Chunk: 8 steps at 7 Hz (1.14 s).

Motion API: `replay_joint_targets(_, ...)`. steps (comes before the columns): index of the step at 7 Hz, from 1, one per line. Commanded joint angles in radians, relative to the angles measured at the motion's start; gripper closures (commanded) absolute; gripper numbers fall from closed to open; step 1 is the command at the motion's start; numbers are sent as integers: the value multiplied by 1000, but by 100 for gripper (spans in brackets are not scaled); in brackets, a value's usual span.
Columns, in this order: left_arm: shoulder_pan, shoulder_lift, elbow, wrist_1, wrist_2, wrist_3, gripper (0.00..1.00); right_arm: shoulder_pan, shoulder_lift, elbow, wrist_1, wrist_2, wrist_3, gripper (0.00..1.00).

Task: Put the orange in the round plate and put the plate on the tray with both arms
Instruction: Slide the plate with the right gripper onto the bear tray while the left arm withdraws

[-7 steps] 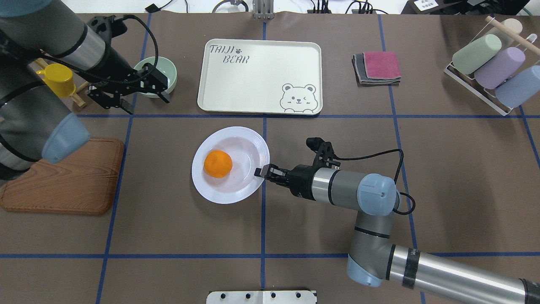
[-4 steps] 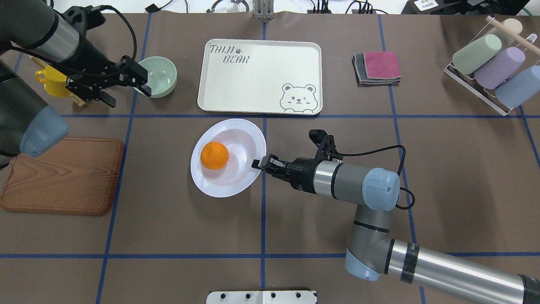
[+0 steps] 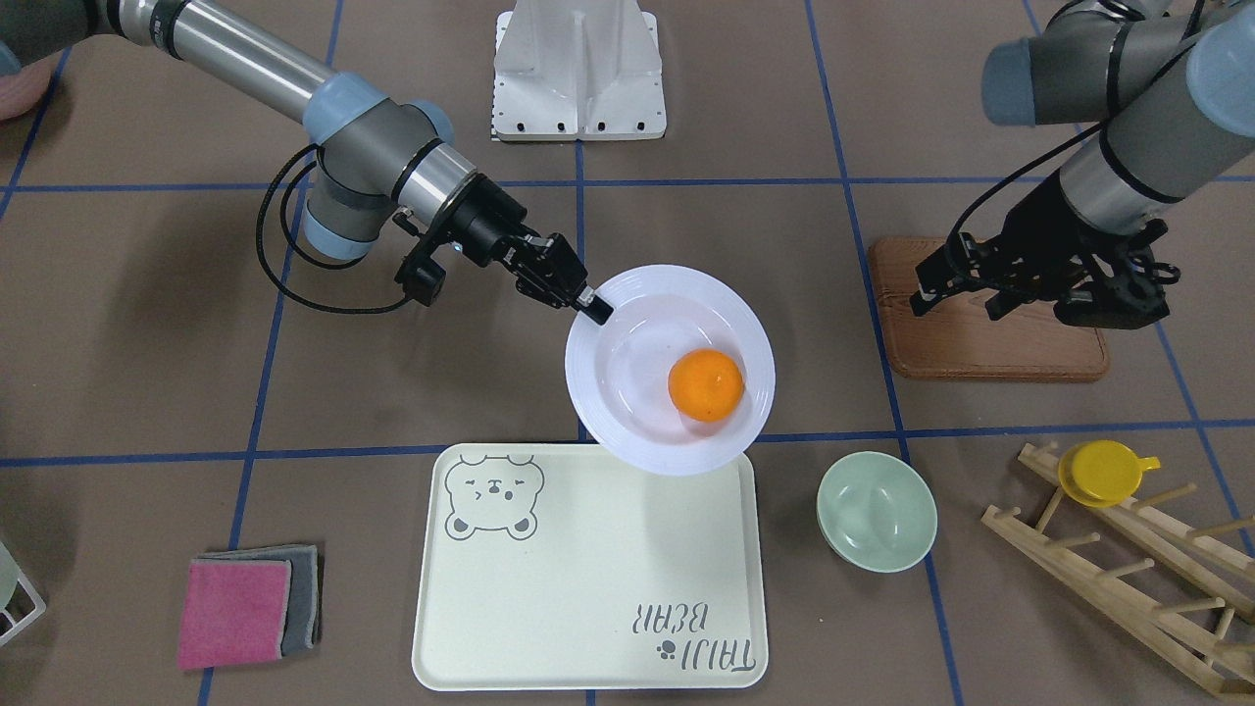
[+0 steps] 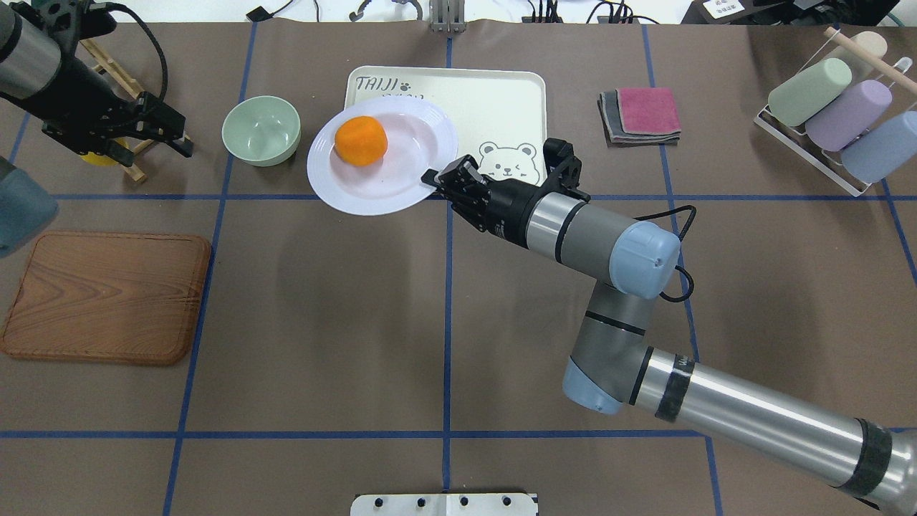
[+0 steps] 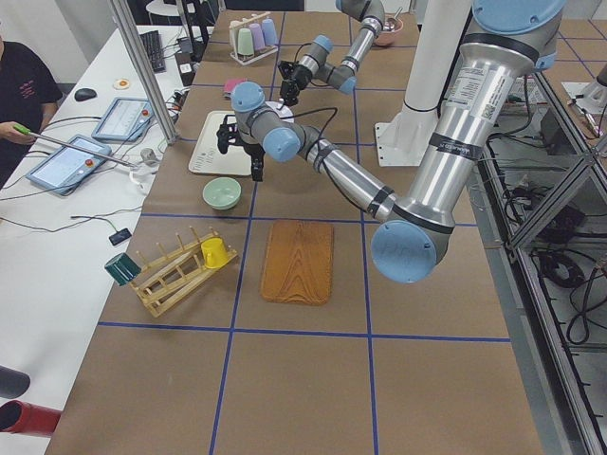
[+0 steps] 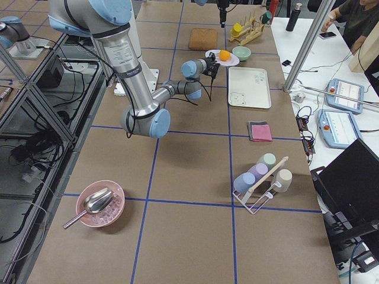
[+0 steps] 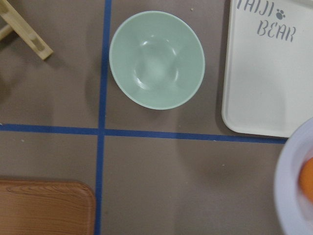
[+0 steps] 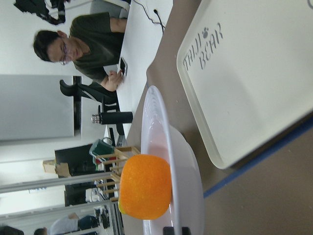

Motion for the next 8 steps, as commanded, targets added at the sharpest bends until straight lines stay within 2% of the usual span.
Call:
replay_joint_targets(1, -14, 50, 4, 1, 67, 126, 3, 9, 110, -190, -9, -175, 79, 100)
replay_joint_targets(3, -17, 72, 16, 0, 95, 208, 3, 9, 112, -240, -81, -204, 90, 100)
replay_joint_targets(5, -19, 73, 19, 0, 95, 211, 3, 3, 117, -240, -208, -214, 91, 100)
replay_joint_targets(7, -19, 73, 19, 0, 95, 211, 3, -20, 123, -240, -280, -234, 91, 100)
replay_joint_targets(8, -19, 73, 19, 0, 95, 211, 3, -19, 132, -239, -337, -219, 82, 38)
